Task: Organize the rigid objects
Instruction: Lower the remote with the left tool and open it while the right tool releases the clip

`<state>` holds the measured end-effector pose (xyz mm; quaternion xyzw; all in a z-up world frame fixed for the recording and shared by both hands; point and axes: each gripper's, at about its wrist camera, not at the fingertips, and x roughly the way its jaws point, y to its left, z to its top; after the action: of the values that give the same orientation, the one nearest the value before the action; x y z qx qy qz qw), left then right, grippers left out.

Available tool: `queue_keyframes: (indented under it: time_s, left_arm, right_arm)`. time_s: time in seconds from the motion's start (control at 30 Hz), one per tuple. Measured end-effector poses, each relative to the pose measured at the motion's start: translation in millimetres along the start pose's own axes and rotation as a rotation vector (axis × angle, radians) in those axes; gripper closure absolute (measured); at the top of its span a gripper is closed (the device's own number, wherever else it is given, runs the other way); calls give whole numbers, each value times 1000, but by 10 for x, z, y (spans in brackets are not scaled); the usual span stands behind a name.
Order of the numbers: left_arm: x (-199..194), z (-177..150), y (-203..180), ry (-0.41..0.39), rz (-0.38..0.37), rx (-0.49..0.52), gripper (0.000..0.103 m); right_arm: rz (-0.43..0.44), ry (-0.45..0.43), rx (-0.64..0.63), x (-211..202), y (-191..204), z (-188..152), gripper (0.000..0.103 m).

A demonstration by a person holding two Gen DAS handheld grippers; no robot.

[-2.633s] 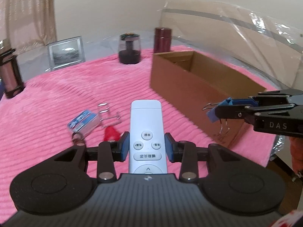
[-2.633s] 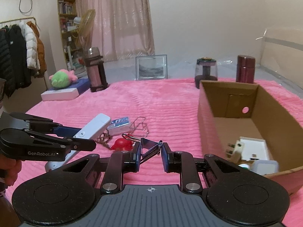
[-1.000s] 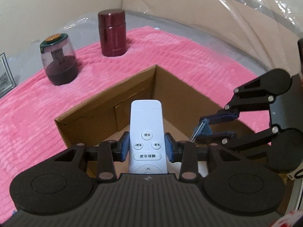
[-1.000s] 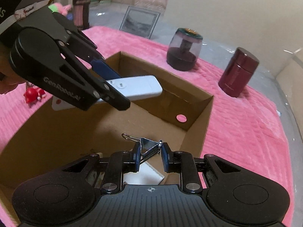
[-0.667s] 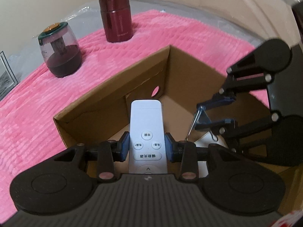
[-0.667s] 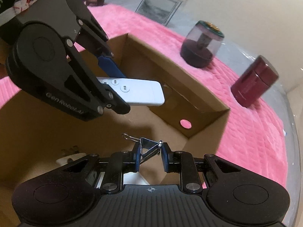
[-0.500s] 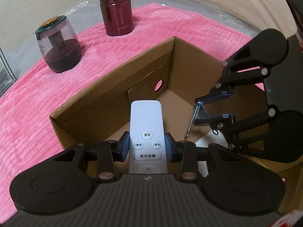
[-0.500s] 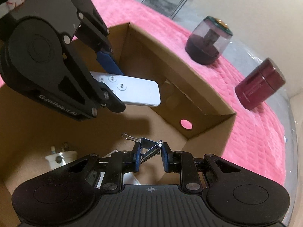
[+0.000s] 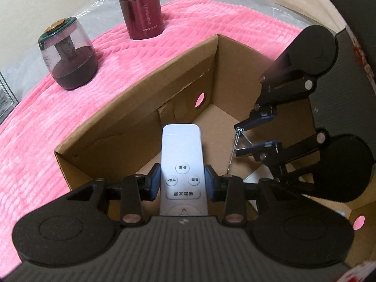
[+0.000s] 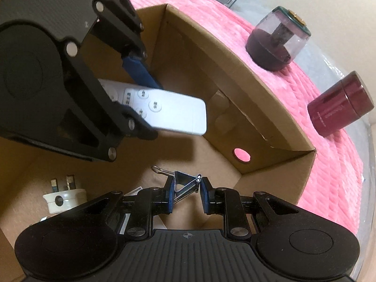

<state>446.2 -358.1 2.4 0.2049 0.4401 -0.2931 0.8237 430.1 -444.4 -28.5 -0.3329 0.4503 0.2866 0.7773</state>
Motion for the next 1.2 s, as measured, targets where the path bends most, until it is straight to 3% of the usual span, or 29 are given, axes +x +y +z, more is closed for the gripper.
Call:
queue_keyframes:
  time_s: [0.47,1.2]
  left_arm:
    - [53,28,5,31,-5,3,69]
    - [-42,-31,-28,-15,0,6,69]
  right_arm:
    - [8,28,5,111,-33,-2,84]
    - [-14,62,-11,185,43,67,84]
